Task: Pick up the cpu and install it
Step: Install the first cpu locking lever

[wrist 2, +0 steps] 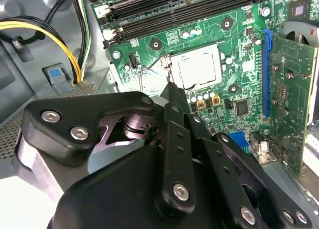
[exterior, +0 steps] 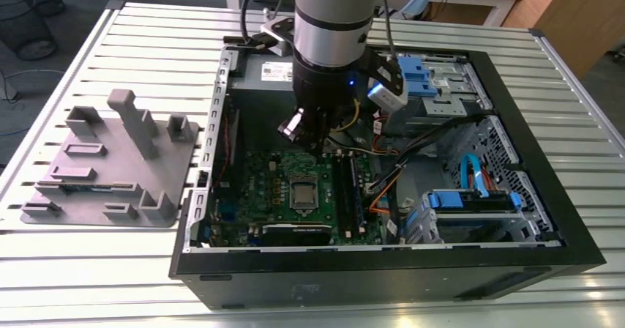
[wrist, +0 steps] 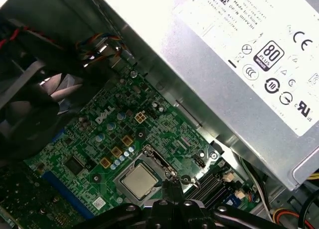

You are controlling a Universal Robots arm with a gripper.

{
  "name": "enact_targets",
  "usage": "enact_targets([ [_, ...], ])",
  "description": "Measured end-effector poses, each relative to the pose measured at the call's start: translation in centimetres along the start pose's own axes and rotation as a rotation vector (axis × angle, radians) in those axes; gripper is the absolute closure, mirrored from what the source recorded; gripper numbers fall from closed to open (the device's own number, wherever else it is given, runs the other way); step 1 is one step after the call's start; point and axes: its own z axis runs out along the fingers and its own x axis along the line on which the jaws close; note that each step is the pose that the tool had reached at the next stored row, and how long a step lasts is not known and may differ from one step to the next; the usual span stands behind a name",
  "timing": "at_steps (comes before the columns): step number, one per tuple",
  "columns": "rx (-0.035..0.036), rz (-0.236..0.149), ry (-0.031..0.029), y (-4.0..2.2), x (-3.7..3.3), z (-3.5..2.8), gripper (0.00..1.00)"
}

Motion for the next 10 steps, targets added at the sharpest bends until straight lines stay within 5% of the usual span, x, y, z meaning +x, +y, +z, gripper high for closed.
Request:
enact_targets([
  [4,0.0,0.0,0.0001,-0.23,-0.25,0.0,0.89],
  [10,-0.0008,0.0,0.0008,-1.5,-1.53,0.01,0.89],
])
